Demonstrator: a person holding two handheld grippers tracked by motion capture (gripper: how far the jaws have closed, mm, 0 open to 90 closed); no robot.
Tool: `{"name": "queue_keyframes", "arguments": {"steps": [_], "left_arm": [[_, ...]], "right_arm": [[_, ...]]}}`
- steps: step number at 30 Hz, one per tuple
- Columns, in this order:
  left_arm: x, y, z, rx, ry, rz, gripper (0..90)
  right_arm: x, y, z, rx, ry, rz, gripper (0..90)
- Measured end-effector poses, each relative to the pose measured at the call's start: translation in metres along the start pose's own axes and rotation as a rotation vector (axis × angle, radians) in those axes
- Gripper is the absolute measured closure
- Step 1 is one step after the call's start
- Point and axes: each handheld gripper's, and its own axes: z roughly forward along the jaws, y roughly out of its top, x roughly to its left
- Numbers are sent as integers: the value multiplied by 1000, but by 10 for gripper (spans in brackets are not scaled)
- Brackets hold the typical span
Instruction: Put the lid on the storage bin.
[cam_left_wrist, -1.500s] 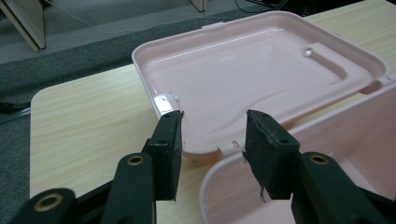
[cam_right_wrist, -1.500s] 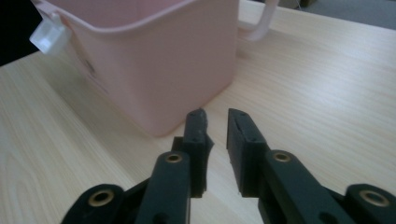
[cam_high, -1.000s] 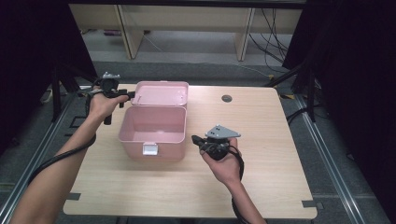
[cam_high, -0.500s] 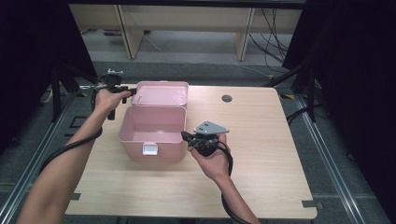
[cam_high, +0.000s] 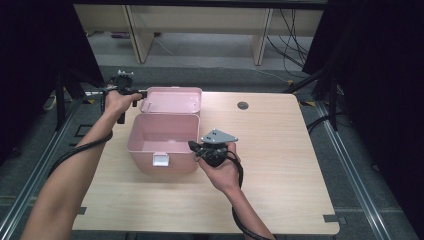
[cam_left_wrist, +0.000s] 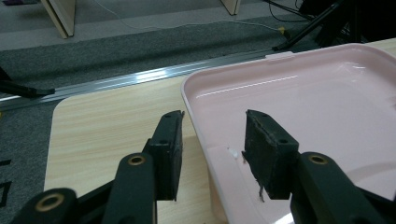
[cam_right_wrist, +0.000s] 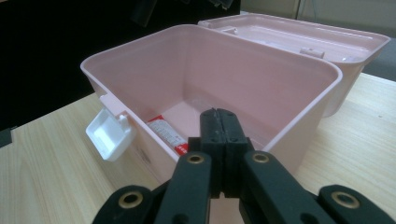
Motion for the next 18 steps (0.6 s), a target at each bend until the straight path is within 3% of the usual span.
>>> {"name": "queue_keyframes", "arguments": {"steps": [2, 3, 4, 8, 11, 13, 18], "left_arm": [[1, 2, 1, 31, 5, 4, 573], [2, 2, 3, 32, 6, -8, 576], [2, 2, 6, 10, 5, -13, 576], [3, 2, 10, 32, 10, -24, 583], [4, 2, 13, 42, 14, -19, 589], [5, 2, 14, 62, 22, -23, 593], [5, 1, 20, 62, 19, -32, 602]], "right_arm": [[-1, 0, 1, 1, 0, -27, 900], [0, -1, 4, -20, -5, -24, 900], [0, 0, 2, 5, 4, -22, 900], [2, -1, 6, -13, 22, -22, 900], [2, -1, 5, -17, 2, -31, 900], [2, -1, 4, 4, 4, -30, 900], [4, -1, 7, 0, 19, -17, 900]]}}
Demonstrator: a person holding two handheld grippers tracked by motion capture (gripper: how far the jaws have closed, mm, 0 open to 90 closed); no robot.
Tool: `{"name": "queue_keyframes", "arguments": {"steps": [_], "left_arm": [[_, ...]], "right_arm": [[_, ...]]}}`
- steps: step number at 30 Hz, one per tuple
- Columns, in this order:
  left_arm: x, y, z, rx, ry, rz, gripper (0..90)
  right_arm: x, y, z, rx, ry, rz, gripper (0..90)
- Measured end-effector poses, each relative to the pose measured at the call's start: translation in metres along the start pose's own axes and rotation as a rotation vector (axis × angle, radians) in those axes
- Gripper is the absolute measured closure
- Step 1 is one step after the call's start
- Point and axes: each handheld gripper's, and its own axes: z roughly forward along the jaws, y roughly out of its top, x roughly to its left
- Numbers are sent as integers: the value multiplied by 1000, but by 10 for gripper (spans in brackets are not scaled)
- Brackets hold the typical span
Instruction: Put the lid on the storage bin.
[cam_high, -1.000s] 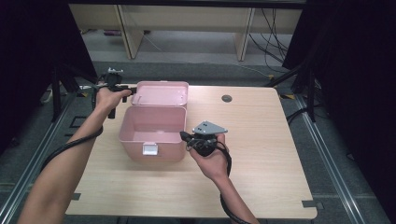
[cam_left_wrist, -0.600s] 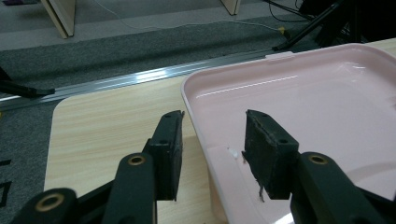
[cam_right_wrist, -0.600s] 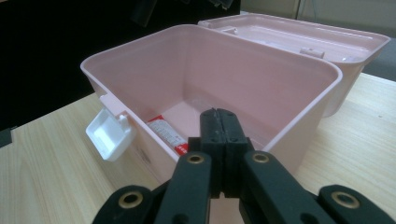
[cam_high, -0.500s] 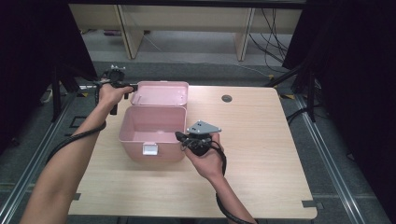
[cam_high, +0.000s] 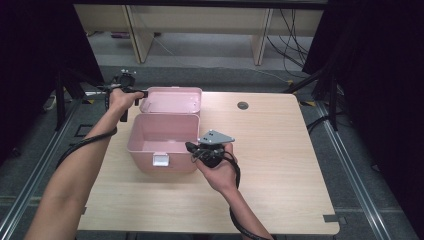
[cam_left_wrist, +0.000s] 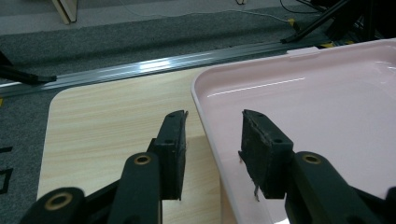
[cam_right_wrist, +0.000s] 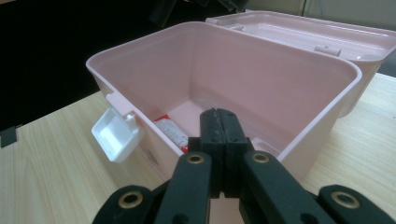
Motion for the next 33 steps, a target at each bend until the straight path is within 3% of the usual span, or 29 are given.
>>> {"name": "queue_keyframes", "arguments": {"steps": [3, 4, 9, 13, 14, 18, 23, 33], "left_arm": [[-1, -1, 3, 9, 4, -7, 604], [-1, -1, 5, 0, 4, -25, 606], [0, -1, 9, 17, 7, -22, 618], [-2, -1, 12, 32, 5, -31, 625], [-2, 0, 12, 48, 7, -27, 627], [-3, 3, 14, 49, 15, -25, 639], [-4, 3, 17, 61, 32, -38, 649], [-3, 0, 22, 91, 39, -76, 666]], "right_arm": [[2, 0, 2, -14, -6, -9, 900], [1, 1, 1, 5, 4, -14, 900], [3, 1, 2, 14, 4, -4, 900], [5, 0, 5, -12, 8, -9, 900], [5, 0, 3, 12, 16, 1, 900], [6, 0, 3, 15, 15, 2, 900], [5, 1, 4, 7, 17, -31, 900], [5, 1, 4, 11, 23, -34, 900]]}}
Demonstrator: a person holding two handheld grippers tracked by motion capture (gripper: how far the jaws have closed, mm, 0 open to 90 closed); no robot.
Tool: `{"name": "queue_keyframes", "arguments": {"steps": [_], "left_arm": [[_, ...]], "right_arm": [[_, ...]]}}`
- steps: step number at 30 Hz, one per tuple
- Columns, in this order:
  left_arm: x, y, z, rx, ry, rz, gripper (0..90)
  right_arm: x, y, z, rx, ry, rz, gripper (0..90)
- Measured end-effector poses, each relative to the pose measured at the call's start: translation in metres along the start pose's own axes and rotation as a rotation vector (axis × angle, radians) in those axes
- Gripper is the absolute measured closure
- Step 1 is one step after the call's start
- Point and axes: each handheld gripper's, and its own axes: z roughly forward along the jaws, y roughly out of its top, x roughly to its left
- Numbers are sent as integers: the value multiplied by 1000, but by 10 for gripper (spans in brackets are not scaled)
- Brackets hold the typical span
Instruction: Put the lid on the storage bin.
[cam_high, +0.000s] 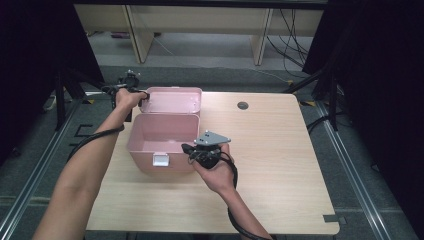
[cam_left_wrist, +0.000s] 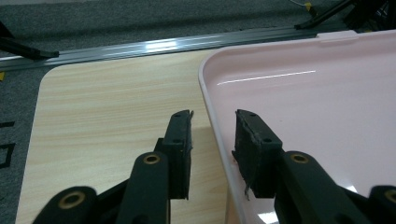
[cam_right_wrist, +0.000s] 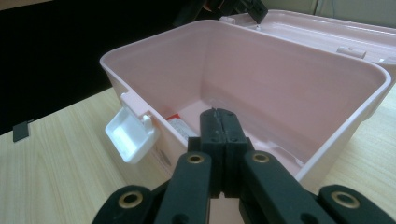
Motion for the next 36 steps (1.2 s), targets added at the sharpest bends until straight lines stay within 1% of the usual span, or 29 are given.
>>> {"name": "queue_keyframes", "arguments": {"steps": [1, 2, 6, 9, 10, 11, 13, 14, 15, 16, 17, 18, 19, 20, 21, 23, 25, 26, 27, 28, 30, 31, 33, 34, 35, 36], "left_arm": [[0, 0, 1, 0, 2, 3, 670], [1, -1, 1, 2, 3, -5, 676], [1, 0, 1, 10, -2, -13, 709], [1, 1, 1, 18, -6, -27, 756], [0, 1, 1, 16, -5, -32, 774], [0, 1, 1, 16, -14, -29, 793], [-1, 1, 1, 9, -8, -30, 822], [-3, 1, -1, 23, 4, -46, 826], [-3, 2, -1, 28, 3, -49, 829], [-4, 2, -1, 22, 5, -54, 833], [-4, 2, -2, 21, 2, -57, 836], [-4, 3, -3, 29, 8, -59, 839], [-4, 3, -3, 25, 10, -66, 842], [-5, 2, -3, 19, 12, -73, 845], [-5, 2, -3, 11, 15, -79, 848], [-6, 2, -4, 16, 19, -87, 853], [-6, 2, -5, 12, 20, -96, 855], [-6, 2, -5, 11, 19, -96, 857], [-6, 2, -5, 11, 20, -98, 858], [-5, 2, -5, 0, 16, -92, 859], [-5, 2, -6, -2, 15, -98, 862], [-5, 1, -6, -3, 17, -103, 863], [-5, 1, -7, -9, 16, -106, 863], [-5, 1, -7, -10, 16, -107, 863], [-5, 1, -7, -11, 15, -107, 864], [-4, 1, -7, -12, 14, -105, 864]], "right_arm": [[1, 0, 0, 3, 4, 10, 900], [1, -1, 1, -12, 0, 11, 900], [1, -1, 1, -14, 0, 9, 900], [1, -1, 0, -4, 0, 5, 900], [1, -1, 1, -18, 0, 9, 900], [1, -1, 0, -4, 2, 6, 900], [1, -2, 1, -12, 4, 7, 900], [2, -2, 0, -7, -1, 27, 900], [2, -2, 1, -10, 5, 27, 900], [0, -3, 1, -13, -5, 2, 900], [1, -3, 1, -9, 1, 12, 900], [0, -4, 3, -18, 2, 7, 900], [0, -4, 3, -22, 6, 12, 900], [0, -4, 2, -8, -7, 11, 900], [0, -4, 3, -15, -13, 11, 900], [-1, -5, 4, -22, -19, 8, 900], [-2, -5, 5, -18, -23, 10, 900], [-2, -6, 6, -21, -10, 9, 900], [-3, -6, 5, -4, -30, -4, 900], [-4, -6, 7, -11, -22, 7, 900], [-5, -6, 8, 1, -31, 11, 900], [-4, -6, 9, 1, -34, 27, 900], [-4, -6, 12, 9, -37, 4, 900], [-2, -6, 13, 5, -41, 27, 900], [-4, -7, 15, -11, -52, 11, 900], [-4, -6, 14, 9, -49, 6, 900]]}}
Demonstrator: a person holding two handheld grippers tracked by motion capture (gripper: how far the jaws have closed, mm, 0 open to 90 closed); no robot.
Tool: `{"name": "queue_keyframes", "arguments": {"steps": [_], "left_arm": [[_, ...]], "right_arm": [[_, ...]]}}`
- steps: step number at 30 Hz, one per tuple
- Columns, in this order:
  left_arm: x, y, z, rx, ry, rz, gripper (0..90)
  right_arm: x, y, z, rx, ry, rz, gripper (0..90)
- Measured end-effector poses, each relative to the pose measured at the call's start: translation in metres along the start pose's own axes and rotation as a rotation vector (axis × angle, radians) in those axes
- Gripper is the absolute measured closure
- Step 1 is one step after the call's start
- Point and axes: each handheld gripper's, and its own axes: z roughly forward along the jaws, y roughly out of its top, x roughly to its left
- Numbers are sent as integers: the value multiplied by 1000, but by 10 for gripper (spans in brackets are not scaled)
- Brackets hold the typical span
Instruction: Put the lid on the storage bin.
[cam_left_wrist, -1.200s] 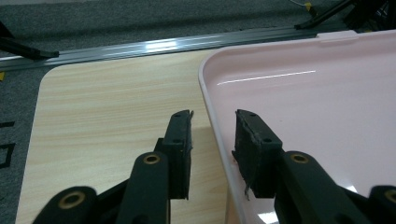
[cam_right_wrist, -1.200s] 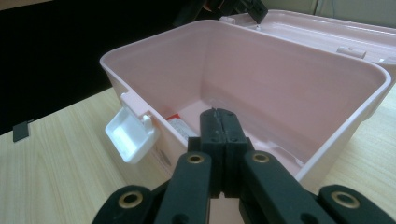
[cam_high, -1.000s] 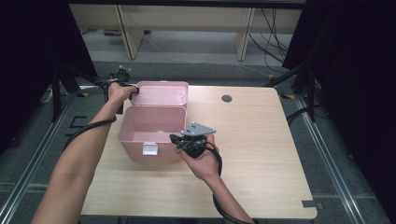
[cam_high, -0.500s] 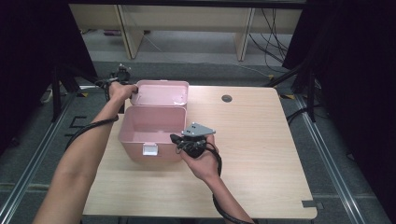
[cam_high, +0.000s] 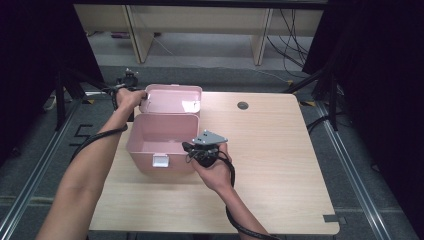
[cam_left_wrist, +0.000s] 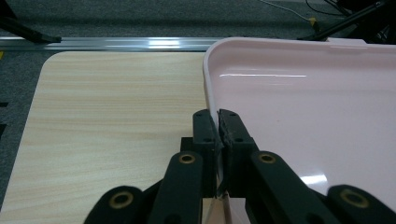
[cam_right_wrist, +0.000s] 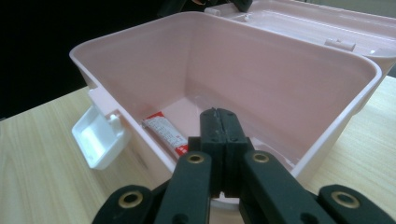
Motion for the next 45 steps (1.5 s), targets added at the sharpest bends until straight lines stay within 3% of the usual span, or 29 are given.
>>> {"name": "queue_keyframes", "arguments": {"steps": [8, 10, 31, 33, 37, 39, 40, 41, 45], "left_arm": [[0, -1, -2, -10, 1, -1, 866], [0, -1, -3, -13, 3, -3, 866], [4, -3, -14, -71, -20, -38, 869], [4, -4, -15, -82, -21, -46, 869], [5, -5, -18, -102, -25, -59, 869], [6, -6, -19, -113, -25, -61, 870], [6, -6, -20, -116, -25, -57, 869], [5, -6, -22, -117, -22, -56, 869], [5, -6, -25, -138, -29, -52, 868]], "right_arm": [[3, -1, 4, 3, -6, -16, 900], [3, -2, 6, -20, -12, -6, 900], [0, -2, 10, -17, -23, -3, 900], [-1, -2, 12, -20, -26, -26, 900], [-1, -2, 13, -24, -35, -18, 900], [-2, -1, 12, -14, -37, -43, 900], [-1, -1, 13, -20, -27, -21, 900], [-2, -1, 13, -24, -37, -43, 900], [0, -1, 12, -12, -38, -22, 900]]}}
